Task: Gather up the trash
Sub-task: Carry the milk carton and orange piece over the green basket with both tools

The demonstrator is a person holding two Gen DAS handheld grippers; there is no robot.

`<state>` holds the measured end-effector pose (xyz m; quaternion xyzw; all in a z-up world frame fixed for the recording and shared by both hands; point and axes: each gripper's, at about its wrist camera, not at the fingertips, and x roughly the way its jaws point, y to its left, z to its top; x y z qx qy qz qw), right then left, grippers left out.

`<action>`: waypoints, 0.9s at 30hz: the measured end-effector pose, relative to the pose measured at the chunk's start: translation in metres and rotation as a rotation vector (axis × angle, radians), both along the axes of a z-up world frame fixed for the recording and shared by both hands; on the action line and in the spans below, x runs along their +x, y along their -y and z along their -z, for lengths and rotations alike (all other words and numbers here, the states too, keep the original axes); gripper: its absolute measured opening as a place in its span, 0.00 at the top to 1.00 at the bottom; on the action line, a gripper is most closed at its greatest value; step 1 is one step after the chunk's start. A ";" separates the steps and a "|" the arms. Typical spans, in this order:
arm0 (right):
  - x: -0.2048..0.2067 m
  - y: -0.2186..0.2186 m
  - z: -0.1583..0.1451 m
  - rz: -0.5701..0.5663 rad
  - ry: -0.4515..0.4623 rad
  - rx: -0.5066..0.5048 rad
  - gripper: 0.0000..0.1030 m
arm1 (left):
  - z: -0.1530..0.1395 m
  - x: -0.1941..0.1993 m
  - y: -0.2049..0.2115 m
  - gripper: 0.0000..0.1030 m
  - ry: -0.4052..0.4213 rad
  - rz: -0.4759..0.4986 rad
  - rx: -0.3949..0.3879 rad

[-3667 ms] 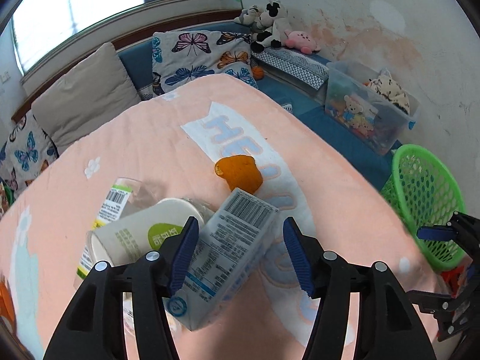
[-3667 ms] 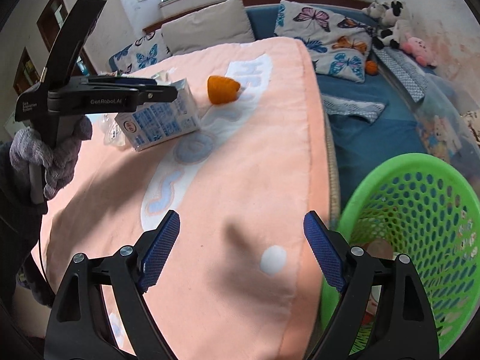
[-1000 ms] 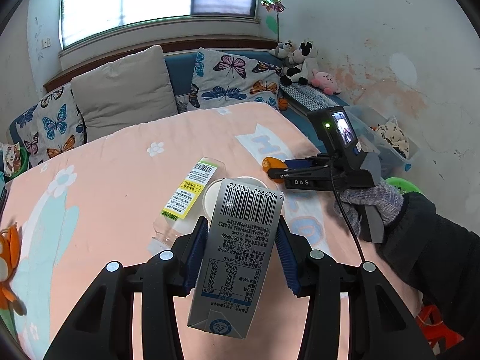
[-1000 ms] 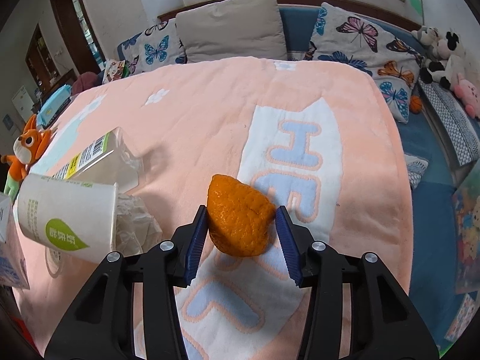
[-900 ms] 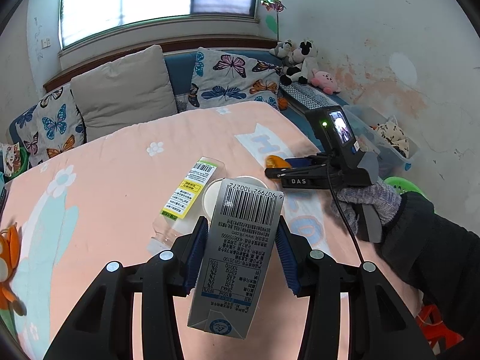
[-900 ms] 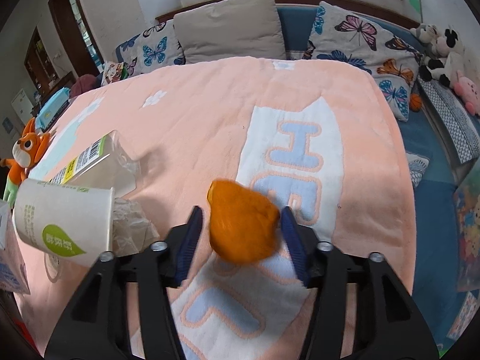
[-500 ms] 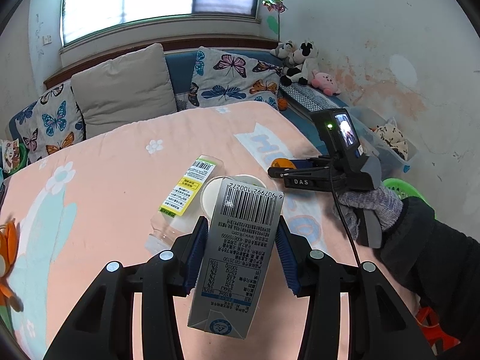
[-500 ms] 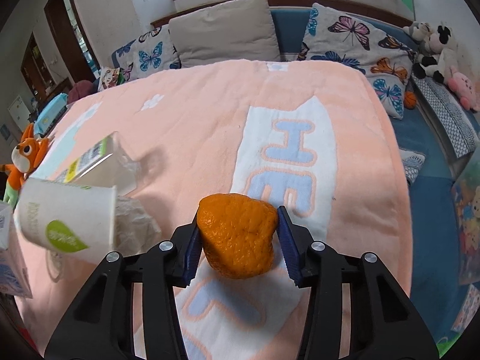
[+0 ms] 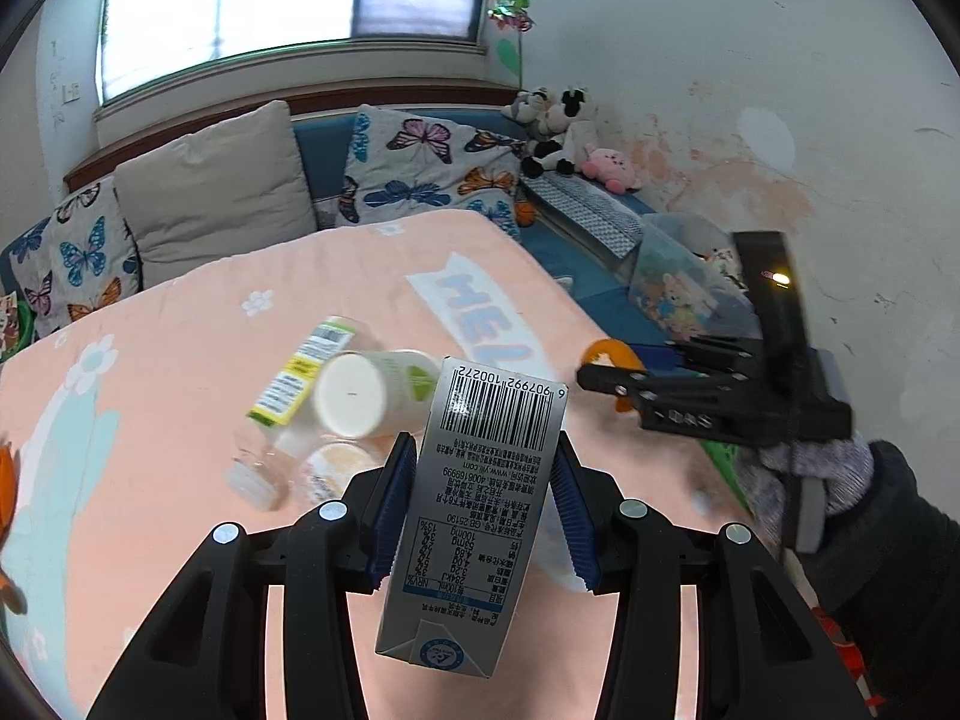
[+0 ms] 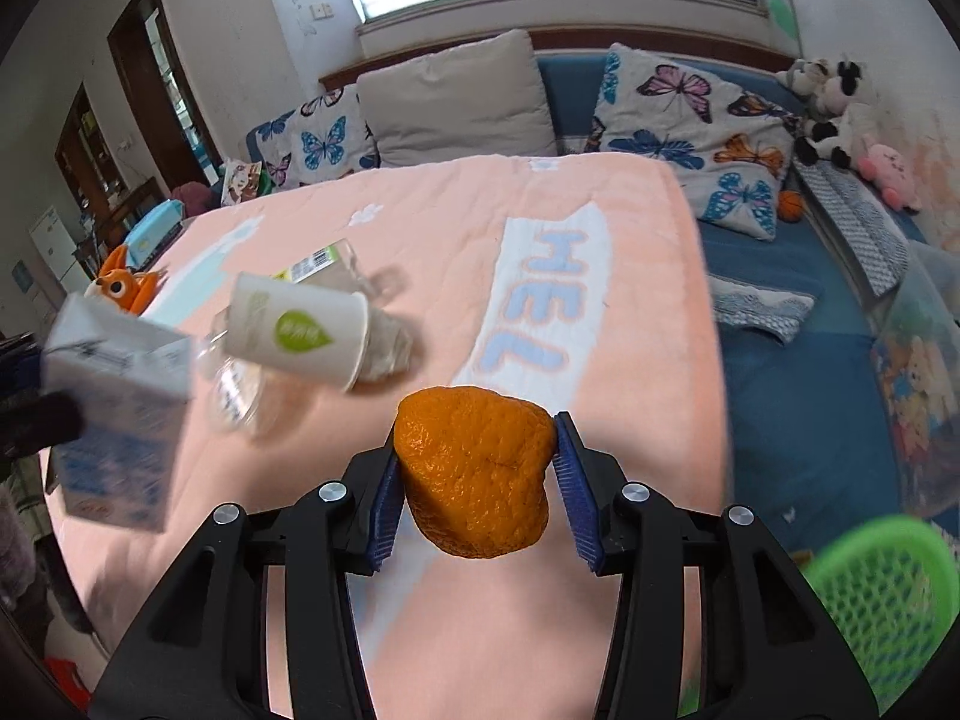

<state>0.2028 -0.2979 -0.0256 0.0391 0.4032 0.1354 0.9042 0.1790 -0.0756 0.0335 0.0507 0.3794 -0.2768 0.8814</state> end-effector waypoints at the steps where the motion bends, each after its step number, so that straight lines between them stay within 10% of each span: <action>1: -0.009 0.003 -0.003 0.009 0.003 -0.001 0.54 | 0.000 -0.002 0.004 0.58 -0.001 0.007 -0.003; 27: -0.178 0.160 -0.003 0.401 0.015 -0.057 0.52 | -0.006 -0.066 0.192 0.58 -0.019 0.327 -0.045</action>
